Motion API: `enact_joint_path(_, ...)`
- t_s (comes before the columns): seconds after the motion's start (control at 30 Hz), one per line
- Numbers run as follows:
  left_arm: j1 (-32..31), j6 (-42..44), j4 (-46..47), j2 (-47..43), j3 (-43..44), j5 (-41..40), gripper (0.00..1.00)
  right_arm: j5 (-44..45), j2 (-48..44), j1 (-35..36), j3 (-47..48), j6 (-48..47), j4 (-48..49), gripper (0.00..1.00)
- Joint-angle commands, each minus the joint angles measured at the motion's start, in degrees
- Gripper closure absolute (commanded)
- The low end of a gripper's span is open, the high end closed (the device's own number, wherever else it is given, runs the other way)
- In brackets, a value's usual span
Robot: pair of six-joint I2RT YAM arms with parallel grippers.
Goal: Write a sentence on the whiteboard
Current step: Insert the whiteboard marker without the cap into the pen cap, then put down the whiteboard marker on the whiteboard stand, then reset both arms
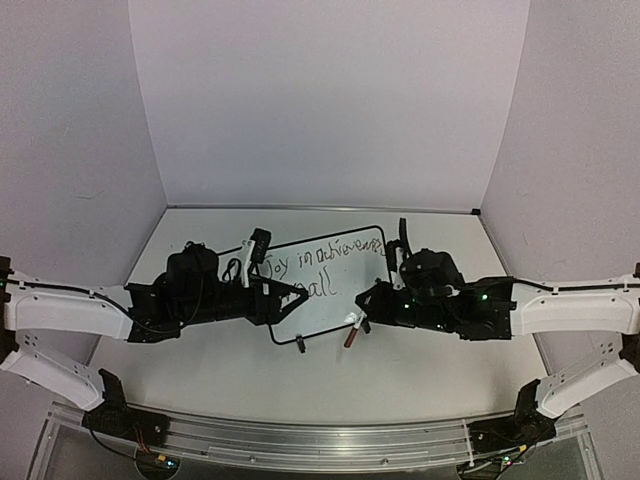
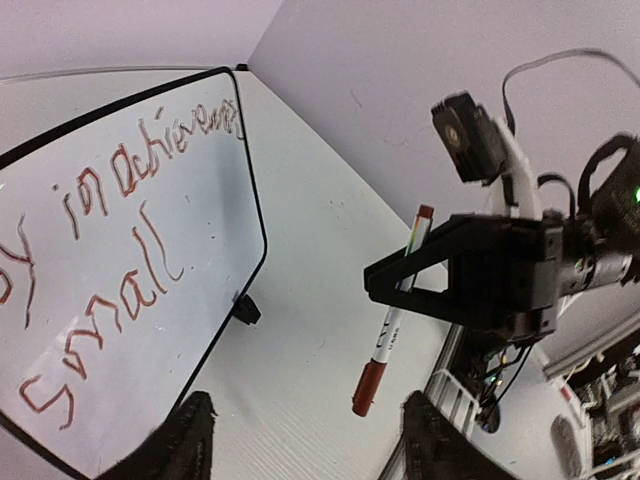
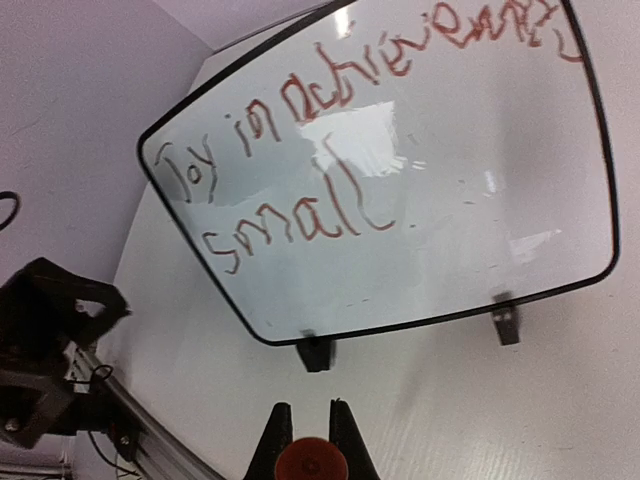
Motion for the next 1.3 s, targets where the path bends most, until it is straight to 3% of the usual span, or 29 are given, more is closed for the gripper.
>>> enact_joint_path(0.0, 1.9, 0.2, -12.4, -7.5, 2.7, -6.9, 0.28, 4.1, 0.7, -4.5, 1.0, 1.7, -12.8, 1.0)
enact_joint_path(0.27, 10.7, 2.8, -32.6, -14.8, 6.6, -9.5, 0.14, -0.9, 4.1, -12.9, -2.0, 2.7, -13.3, 1.0)
enact_joint_path(0.67, 24.6, 1.8, -34.9, -13.2, 3.9, -3.2, 0.08, 1.4, 9.8, -16.0, -4.3, 2.6, -13.2, 0.81)
enact_joint_path(0.97, 31.9, 3.8, -32.6, -11.5, 1.3, -4.2, 0.07, 4.1, 8.7, -19.1, -5.5, -1.9, -13.1, 0.26)
enact_joint_path(1.27, 45.1, 7.6, -31.4, -10.1, 3.1, -4.1, 0.05, 7.0, 1.5, -26.7, -5.9, -18.9, -10.9, 0.16)
